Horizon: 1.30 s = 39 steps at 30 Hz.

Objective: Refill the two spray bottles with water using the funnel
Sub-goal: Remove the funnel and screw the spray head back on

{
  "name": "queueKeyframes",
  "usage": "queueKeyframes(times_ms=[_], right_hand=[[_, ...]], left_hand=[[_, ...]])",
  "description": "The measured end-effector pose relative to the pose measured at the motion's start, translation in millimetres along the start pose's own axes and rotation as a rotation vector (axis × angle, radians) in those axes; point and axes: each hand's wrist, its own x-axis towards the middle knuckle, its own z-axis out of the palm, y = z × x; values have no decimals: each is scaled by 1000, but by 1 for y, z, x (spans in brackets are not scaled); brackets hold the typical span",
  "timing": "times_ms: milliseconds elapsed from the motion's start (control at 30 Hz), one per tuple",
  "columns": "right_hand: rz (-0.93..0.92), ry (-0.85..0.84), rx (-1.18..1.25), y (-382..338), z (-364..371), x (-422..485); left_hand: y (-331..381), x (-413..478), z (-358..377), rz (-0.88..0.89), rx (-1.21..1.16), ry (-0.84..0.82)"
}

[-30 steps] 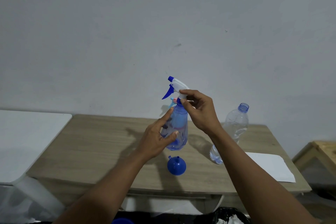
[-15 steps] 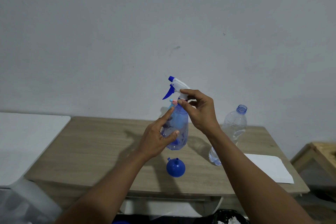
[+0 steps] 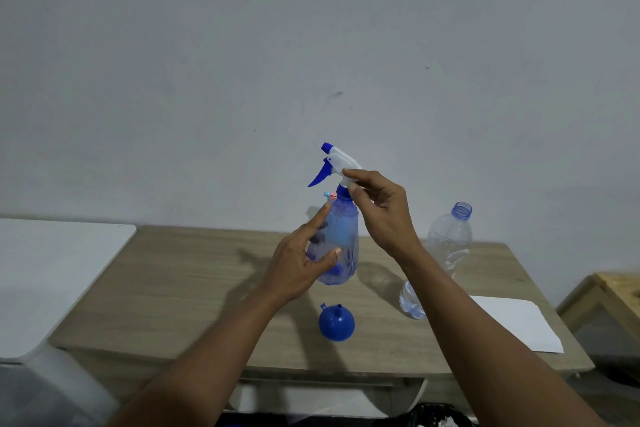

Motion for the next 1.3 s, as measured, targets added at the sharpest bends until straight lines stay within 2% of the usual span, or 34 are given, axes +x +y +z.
queueKeyframes(times_ms=[267, 433, 567, 733, 933, 1067, 1300], right_hand=[[-14, 6, -49, -3, 1, 1], [9, -29, 29, -1, 0, -1], [7, -3, -51, -6, 2, 2], [30, -38, 35, -5, 1, 1], [-1, -14, -50, -7, 4, 2], [28, -21, 41, -4, 2, 0], [-8, 8, -42, -4, 5, 1]], left_hand=[[1, 1, 1, 17, -16, 0], [2, 1, 1, 25, -15, 29], [4, 0, 2, 25, -17, 17], [5, 2, 1, 18, -11, 38], [4, -1, 2, 5, -3, 26], [4, -1, 1, 18, 4, 33], [5, -2, 4, -1, -15, 28]])
